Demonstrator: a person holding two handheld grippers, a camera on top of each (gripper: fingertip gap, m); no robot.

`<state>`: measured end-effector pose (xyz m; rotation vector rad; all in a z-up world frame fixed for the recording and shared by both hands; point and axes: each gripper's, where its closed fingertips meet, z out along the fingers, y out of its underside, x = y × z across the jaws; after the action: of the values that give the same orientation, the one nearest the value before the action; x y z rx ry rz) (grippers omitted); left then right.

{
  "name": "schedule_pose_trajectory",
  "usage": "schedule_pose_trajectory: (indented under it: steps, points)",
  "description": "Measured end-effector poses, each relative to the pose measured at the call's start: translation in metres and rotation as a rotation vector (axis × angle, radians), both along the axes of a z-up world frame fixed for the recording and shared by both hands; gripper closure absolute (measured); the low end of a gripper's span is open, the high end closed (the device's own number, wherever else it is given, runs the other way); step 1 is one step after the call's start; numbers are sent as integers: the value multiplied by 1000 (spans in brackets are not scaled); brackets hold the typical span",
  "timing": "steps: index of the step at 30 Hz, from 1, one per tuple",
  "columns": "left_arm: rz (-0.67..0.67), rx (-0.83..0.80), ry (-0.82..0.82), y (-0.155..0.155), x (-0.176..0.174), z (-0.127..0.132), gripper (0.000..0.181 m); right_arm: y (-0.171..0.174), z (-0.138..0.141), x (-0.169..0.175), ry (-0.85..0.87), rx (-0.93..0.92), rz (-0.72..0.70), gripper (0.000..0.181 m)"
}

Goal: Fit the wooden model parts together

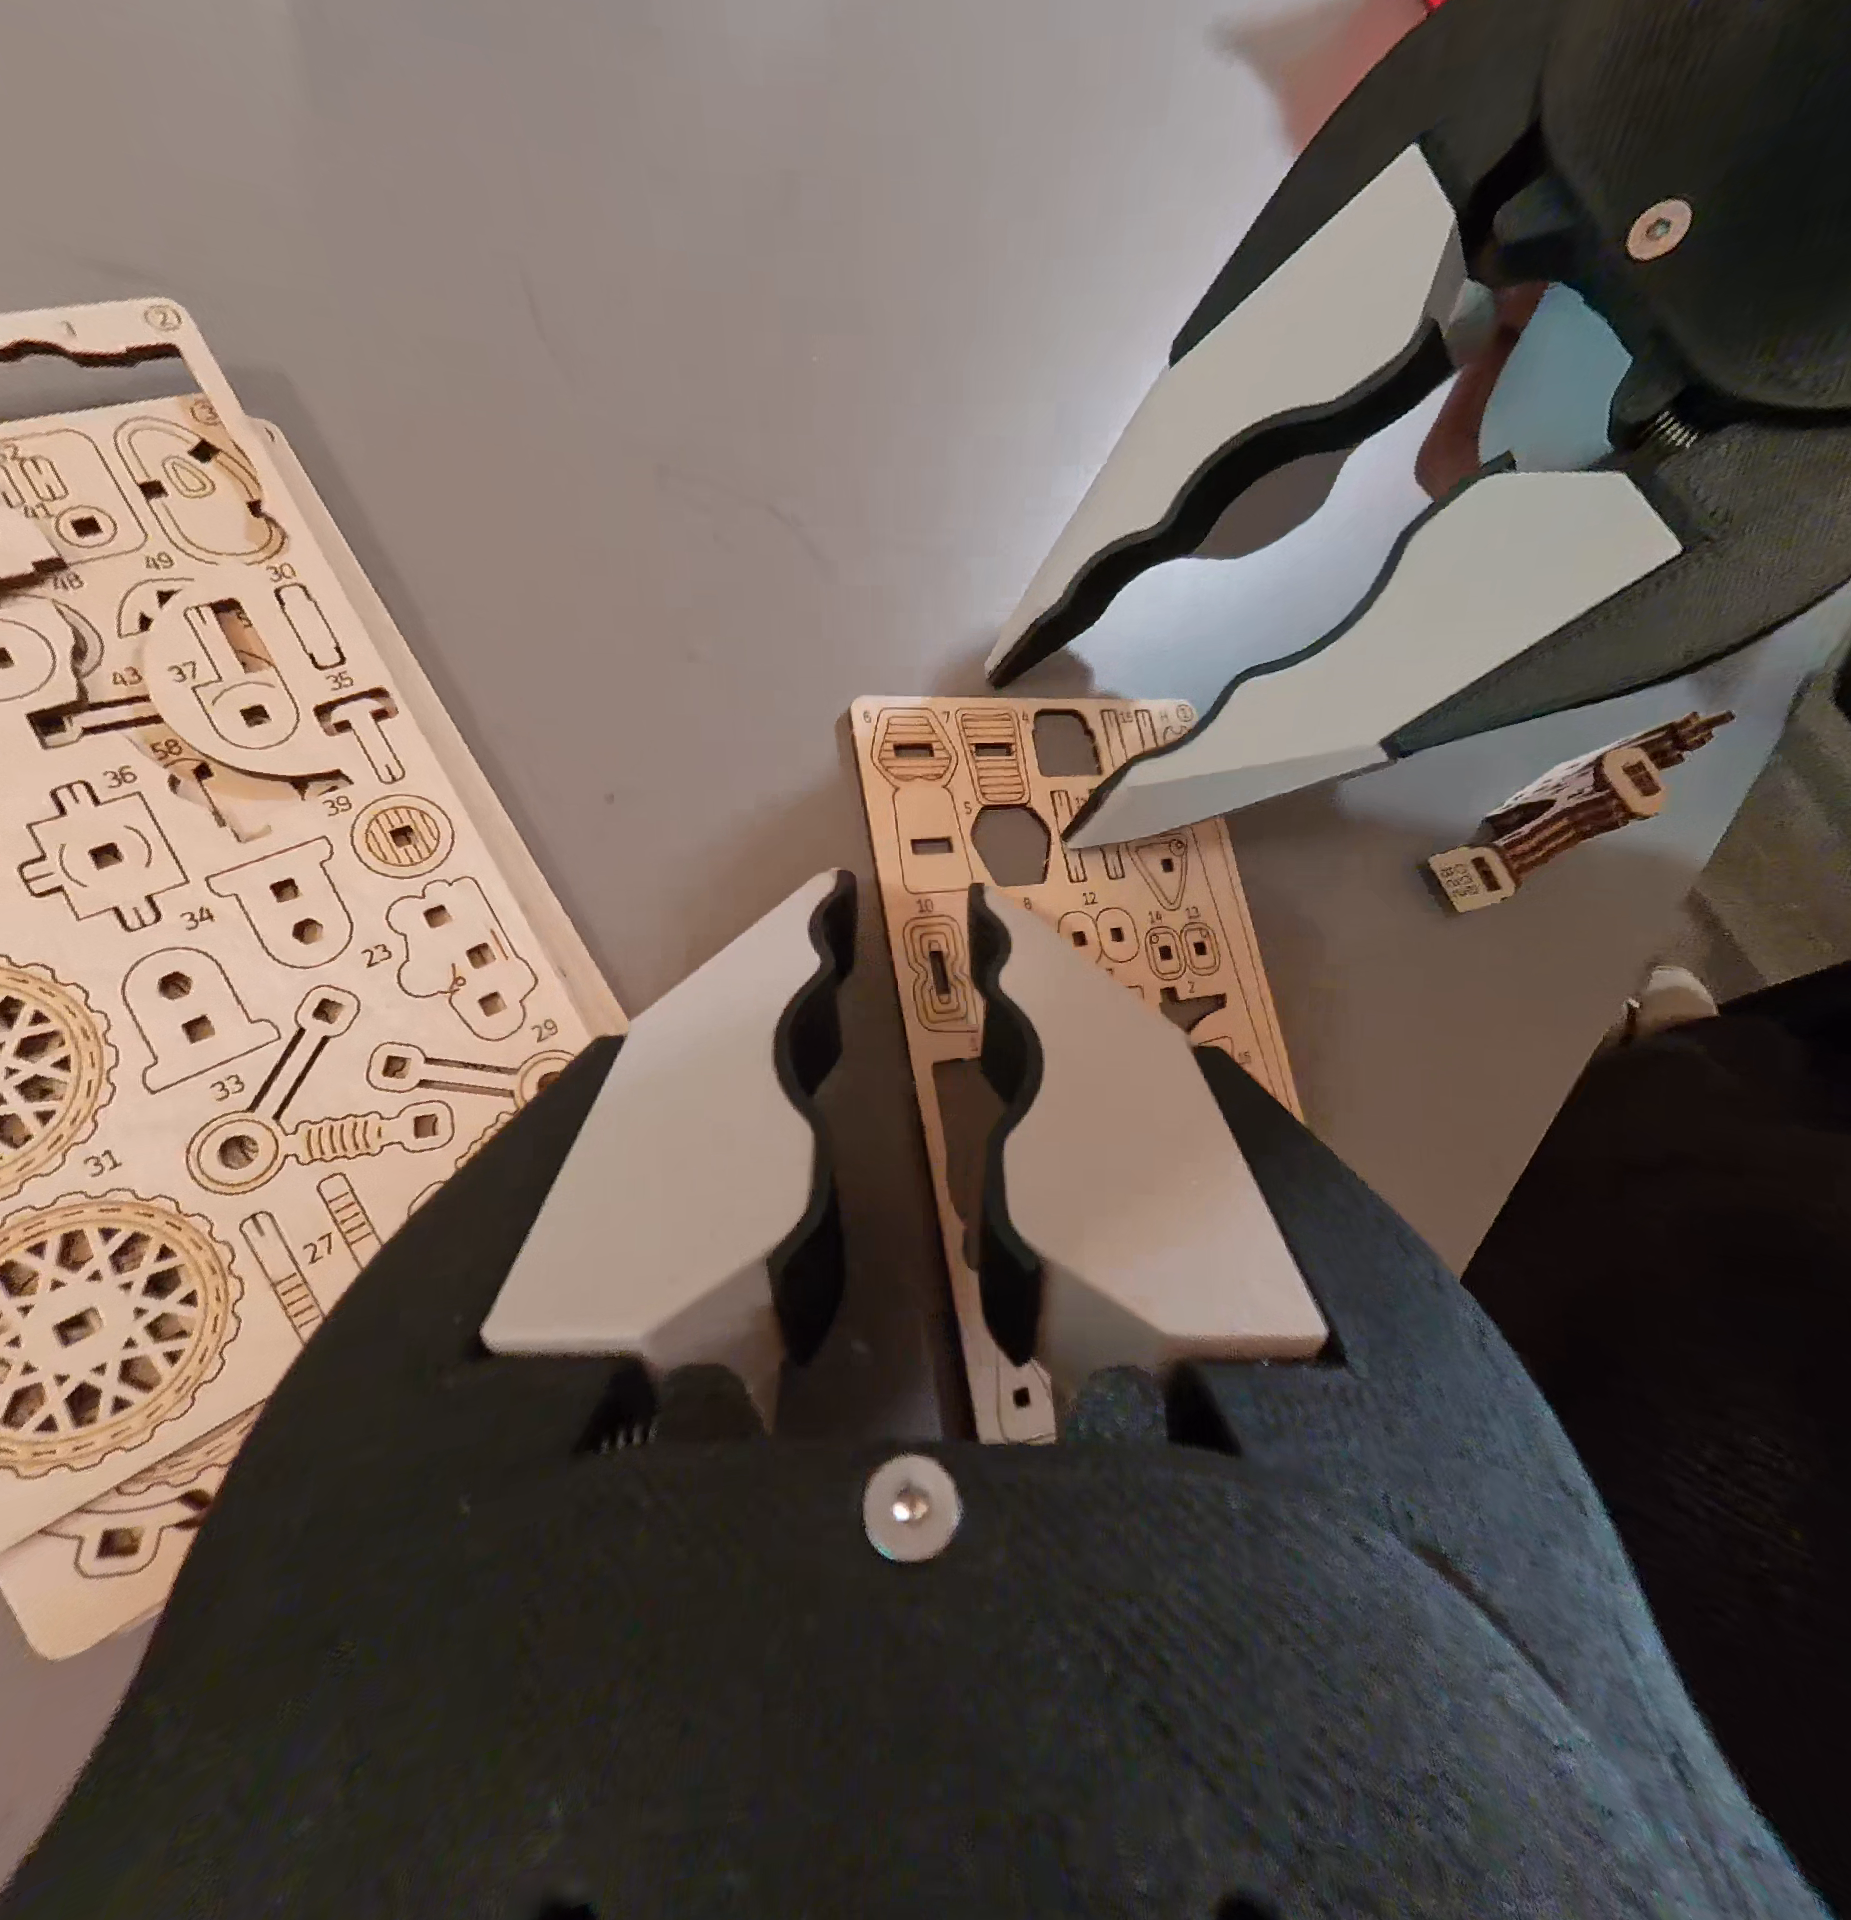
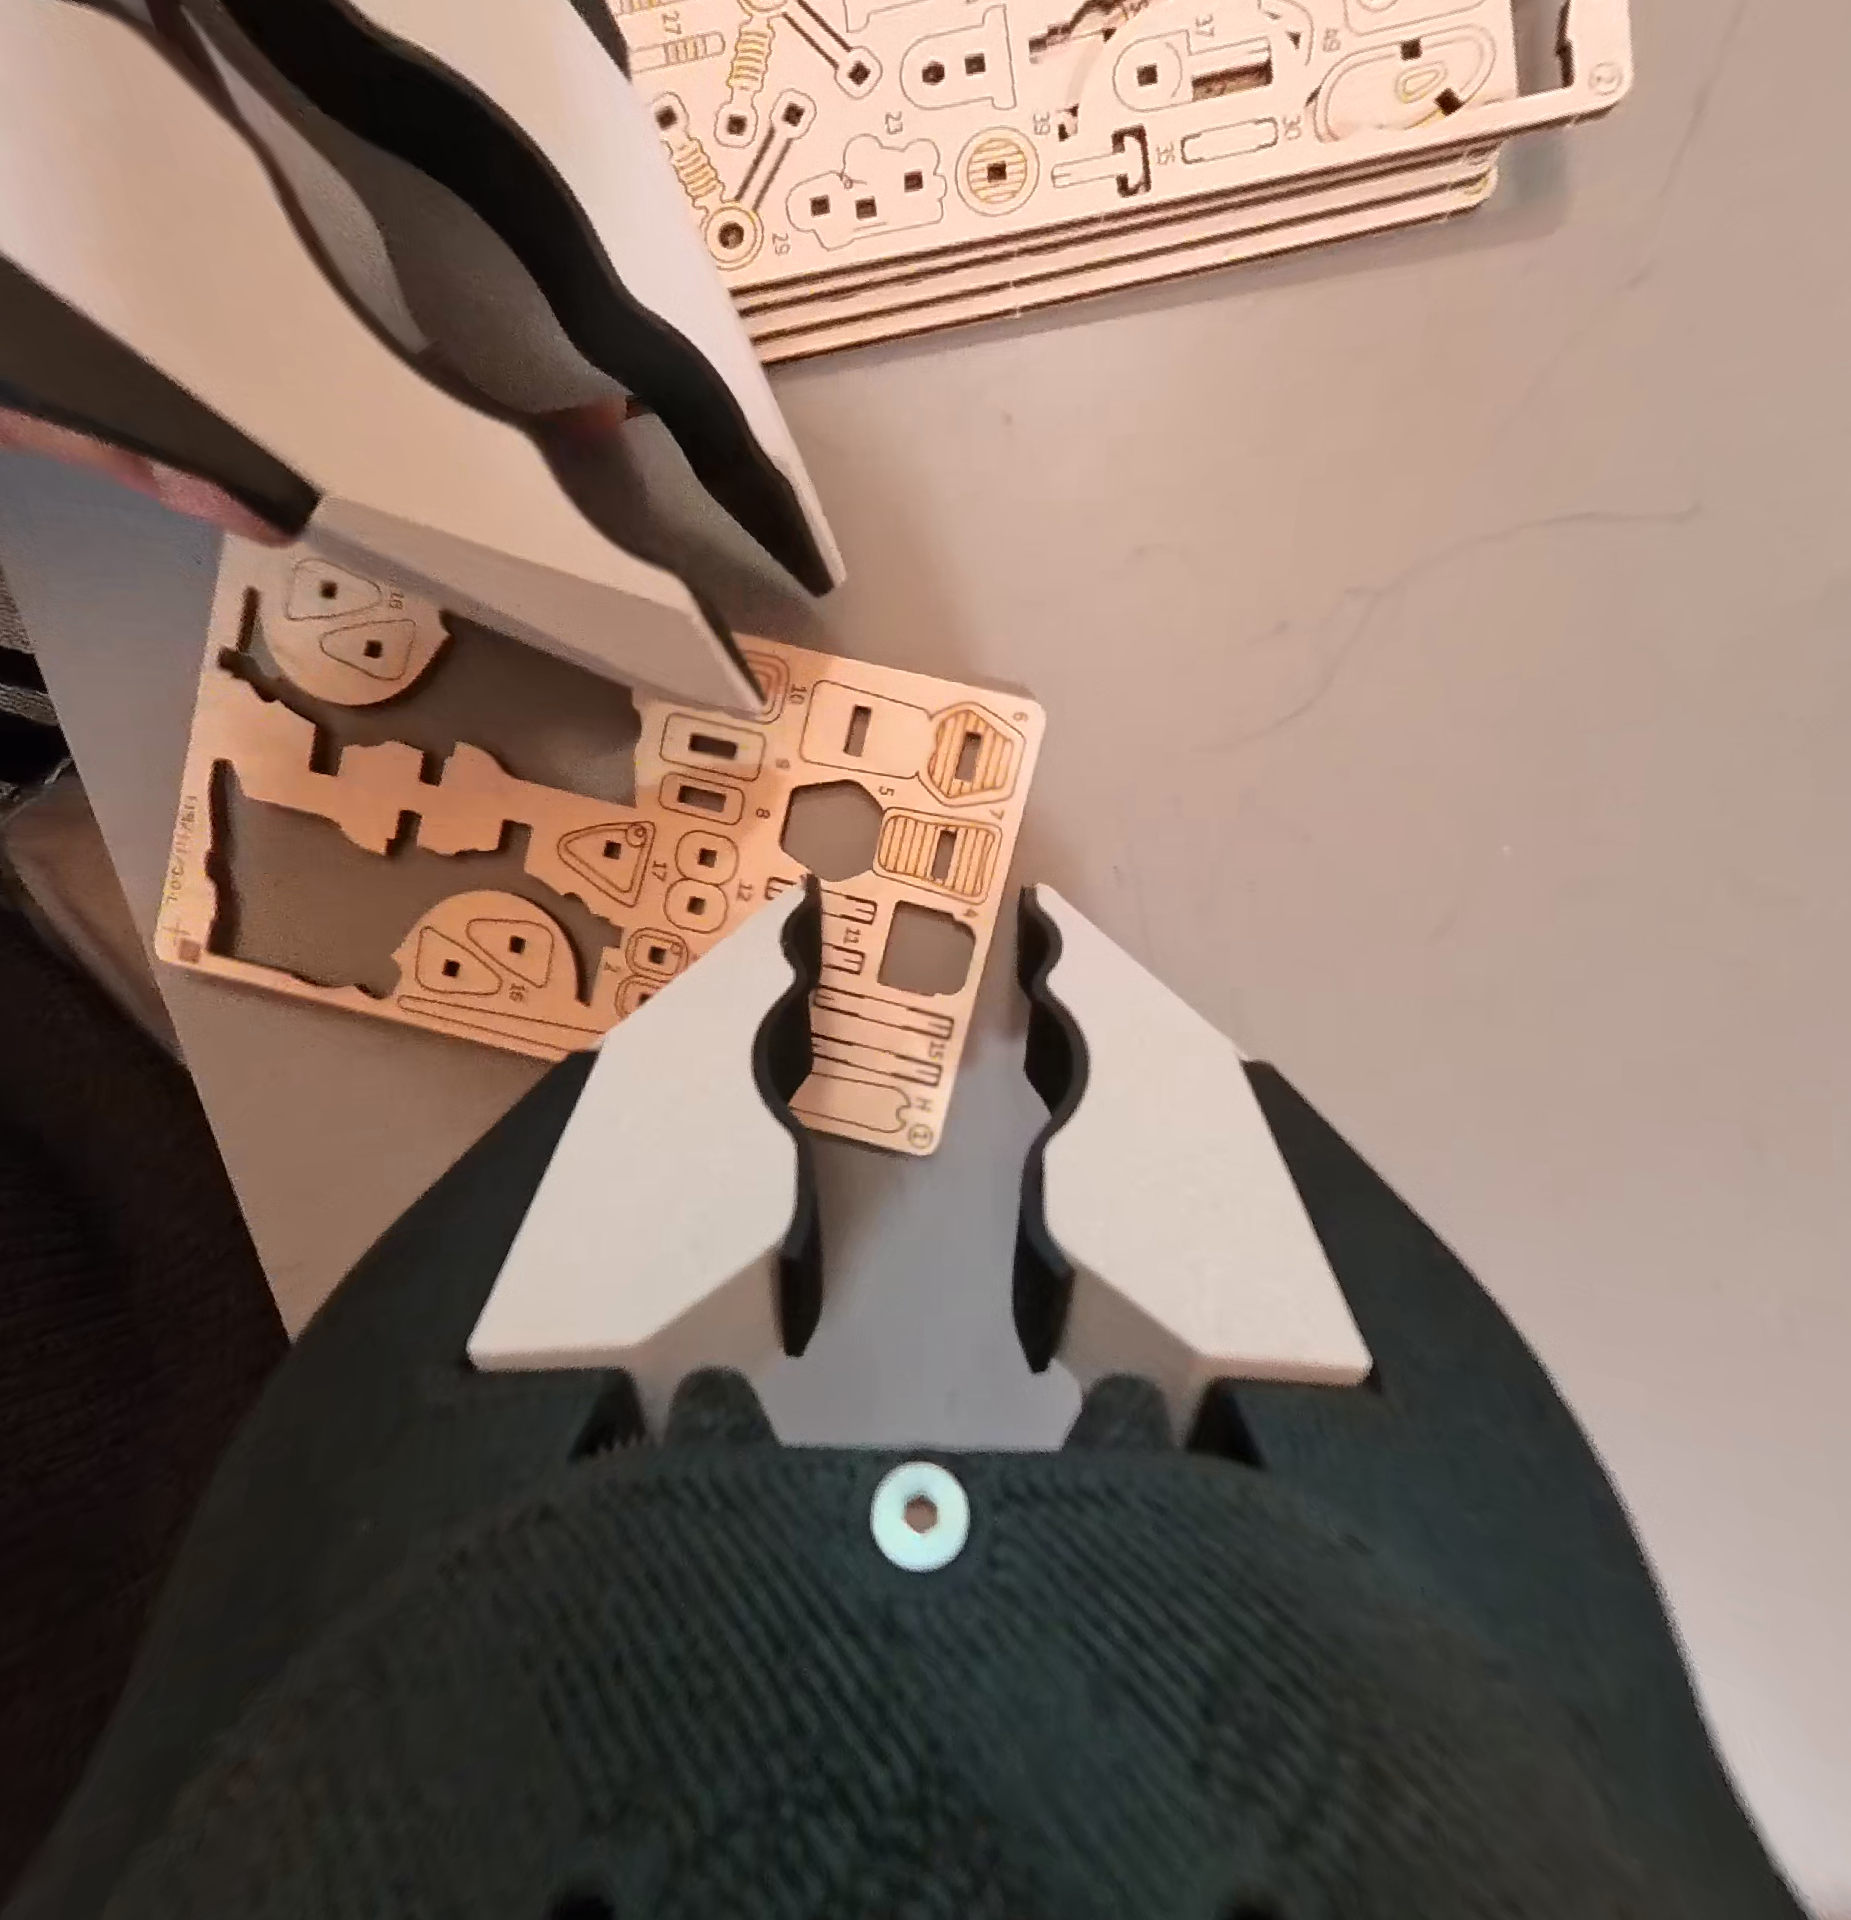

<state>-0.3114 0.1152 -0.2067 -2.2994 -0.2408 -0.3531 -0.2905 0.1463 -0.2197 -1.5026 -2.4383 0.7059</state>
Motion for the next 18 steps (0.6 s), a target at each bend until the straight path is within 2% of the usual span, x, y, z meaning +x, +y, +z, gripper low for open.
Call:
schedule_pose_trajectory:
  steps: [5, 18]
  points:
    - [-32, -43, 11, -2, 9, -6, 148, 3, 0, 1, 10, -12, -20, 145]
    - [-48, -51, 10, -2, 11, -9, 158, -1, 1, -9, 33, -27, -60, 140]
